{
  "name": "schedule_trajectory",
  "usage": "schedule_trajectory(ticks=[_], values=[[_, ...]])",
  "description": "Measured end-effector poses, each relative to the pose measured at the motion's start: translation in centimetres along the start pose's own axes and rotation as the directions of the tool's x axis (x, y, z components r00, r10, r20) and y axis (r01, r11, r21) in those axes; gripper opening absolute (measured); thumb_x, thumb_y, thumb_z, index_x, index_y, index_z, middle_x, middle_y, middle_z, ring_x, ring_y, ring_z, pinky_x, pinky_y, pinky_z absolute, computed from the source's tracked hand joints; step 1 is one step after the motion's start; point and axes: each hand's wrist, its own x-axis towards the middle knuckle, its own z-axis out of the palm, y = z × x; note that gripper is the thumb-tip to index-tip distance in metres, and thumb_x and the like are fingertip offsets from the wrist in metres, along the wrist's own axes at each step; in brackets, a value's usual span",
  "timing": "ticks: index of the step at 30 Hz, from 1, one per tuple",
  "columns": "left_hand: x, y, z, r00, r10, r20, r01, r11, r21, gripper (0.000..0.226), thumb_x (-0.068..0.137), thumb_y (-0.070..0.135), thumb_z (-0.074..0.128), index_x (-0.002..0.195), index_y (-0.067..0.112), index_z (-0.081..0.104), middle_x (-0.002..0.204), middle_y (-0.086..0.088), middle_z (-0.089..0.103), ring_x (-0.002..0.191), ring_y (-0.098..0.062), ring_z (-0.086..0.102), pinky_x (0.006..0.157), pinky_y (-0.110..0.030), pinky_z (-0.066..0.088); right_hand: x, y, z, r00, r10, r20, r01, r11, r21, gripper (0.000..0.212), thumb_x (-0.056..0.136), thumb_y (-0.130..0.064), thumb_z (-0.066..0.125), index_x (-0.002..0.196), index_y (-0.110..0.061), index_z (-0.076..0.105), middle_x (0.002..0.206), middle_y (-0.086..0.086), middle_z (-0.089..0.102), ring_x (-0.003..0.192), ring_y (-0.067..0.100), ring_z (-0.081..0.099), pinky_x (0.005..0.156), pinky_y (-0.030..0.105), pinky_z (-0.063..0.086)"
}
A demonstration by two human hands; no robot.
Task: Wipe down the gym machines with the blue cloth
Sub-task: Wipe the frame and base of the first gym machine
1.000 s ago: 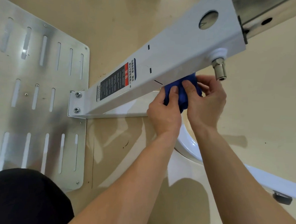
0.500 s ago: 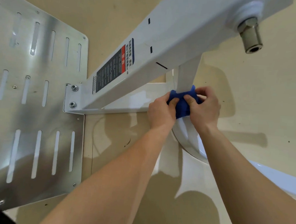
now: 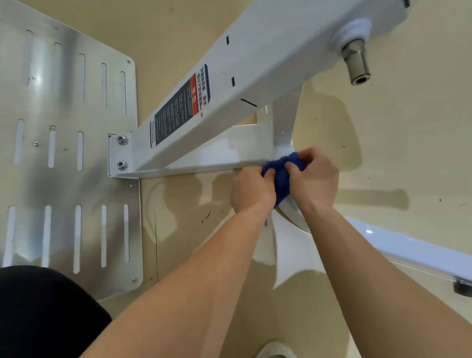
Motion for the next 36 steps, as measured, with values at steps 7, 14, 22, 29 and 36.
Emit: schedule_trajectory(ticks=[7, 14, 22, 29, 36], values=[[-1.4, -2.7, 4.1, 0.995, 0.01, 0.097, -0.004, 0.998, -0.061, 0.04, 0.101, 0.042, 0.035, 0.099, 0.014, 0.064, 0.093, -0.008, 0.067, 0.088, -0.032, 0.06, 0.072, -0.035, 0.044, -0.8, 4.3, 1.7, 0.998, -0.043, -0.049, 0.043, 0.999, 0.007, 0.021, 0.087, -0.028, 0.066, 0.107, -0.024, 0.06, 0.103, -0.007, 0.065, 0.093, 0.015, 0.058, 0.079, 0.027, 0.043], [-3.9, -3.5, 4.9, 0.979, 0.067, 0.192, -0.083, 0.994, 0.073, 0.04, 0.102, 0.041, 0.04, 0.092, 0.01, 0.065, 0.094, -0.012, 0.068, 0.088, -0.033, 0.061, 0.068, -0.034, 0.038, -4.0, 6.9, -1.1, 1.0, -0.029, 0.001, 0.029, 0.994, -0.103, 0.02, 0.09, -0.03, 0.062, 0.109, -0.024, 0.065, 0.1, -0.009, 0.069, 0.091, 0.016, 0.06, 0.08, 0.034, 0.049], [0.6, -2.0, 3.3, 0.992, 0.087, 0.091, -0.078, 0.993, -0.093, 0.024, 0.098, 0.033, 0.05, 0.104, 0.018, 0.067, 0.097, -0.006, 0.068, 0.086, -0.026, 0.059, 0.068, -0.022, 0.042, -1.4, 4.6, 0.7, 0.994, -0.084, 0.075, 0.095, 0.982, -0.165, 0.013, 0.093, -0.03, 0.057, 0.099, -0.023, 0.065, 0.081, -0.001, 0.068, 0.077, 0.025, 0.056, 0.065, 0.034, 0.04], [-4.2, -3.1, 5.9, 0.983, -0.006, 0.186, 0.026, 0.994, -0.106, 0.027, 0.1, 0.034, 0.047, 0.086, 0.013, 0.056, 0.083, -0.005, 0.059, 0.077, -0.026, 0.053, 0.066, -0.031, 0.035, -3.3, 7.1, -2.8, 0.964, -0.005, 0.267, 0.068, 0.972, -0.227, 0.052, 0.093, -0.025, 0.064, 0.144, -0.025, 0.051, 0.134, 0.0, 0.062, 0.12, 0.024, 0.057, 0.098, 0.034, 0.044], [-3.5, -1.8, 4.9, 0.98, -0.081, 0.179, 0.124, 0.962, -0.242, 0.023, 0.101, 0.029, 0.044, 0.089, 0.015, 0.058, 0.08, 0.0, 0.059, 0.081, -0.028, 0.057, 0.069, -0.031, 0.037, -2.5, 5.1, -1.6, 0.961, -0.028, 0.275, 0.11, 0.951, -0.288, 0.031, 0.092, -0.024, 0.061, 0.122, -0.016, 0.058, 0.108, 0.005, 0.067, 0.1, 0.032, 0.058, 0.073, 0.035, 0.043]])
